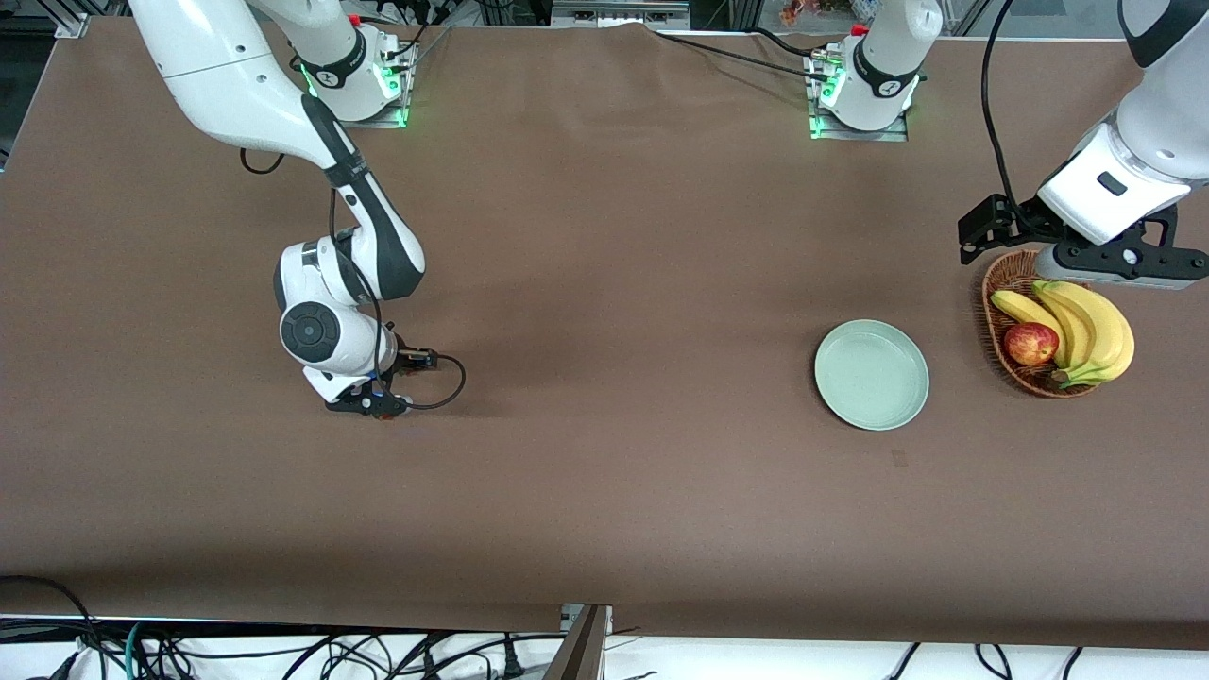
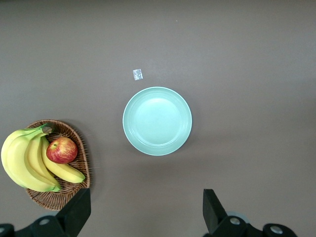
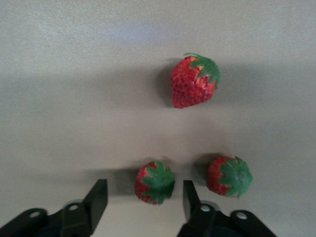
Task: Collect all strawberries into plate
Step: 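Reach the right gripper down and grasp one strawberry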
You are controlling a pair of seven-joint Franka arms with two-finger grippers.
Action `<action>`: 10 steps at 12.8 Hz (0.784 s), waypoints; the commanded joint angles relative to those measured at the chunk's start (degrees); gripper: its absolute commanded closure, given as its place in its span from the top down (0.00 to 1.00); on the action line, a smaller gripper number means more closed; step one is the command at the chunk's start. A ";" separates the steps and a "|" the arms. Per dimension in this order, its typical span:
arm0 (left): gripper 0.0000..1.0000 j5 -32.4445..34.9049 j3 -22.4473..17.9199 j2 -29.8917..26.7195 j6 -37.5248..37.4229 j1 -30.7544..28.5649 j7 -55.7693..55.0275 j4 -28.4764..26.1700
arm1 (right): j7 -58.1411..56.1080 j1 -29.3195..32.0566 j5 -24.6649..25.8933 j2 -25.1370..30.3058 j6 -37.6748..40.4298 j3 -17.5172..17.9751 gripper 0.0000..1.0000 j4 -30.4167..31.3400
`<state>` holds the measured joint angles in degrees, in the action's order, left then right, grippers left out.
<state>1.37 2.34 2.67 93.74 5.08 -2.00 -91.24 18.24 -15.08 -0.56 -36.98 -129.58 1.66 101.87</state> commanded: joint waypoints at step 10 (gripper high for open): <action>1.00 -0.67 1.08 0.23 -1.01 0.55 -0.02 1.60 | 14.41 -2.74 -0.32 -0.45 3.54 4.39 0.08 -8.59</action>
<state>1.37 3.07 2.67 93.73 5.38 -2.00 -91.15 26.29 -15.83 -0.64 -37.48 -128.84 4.55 97.11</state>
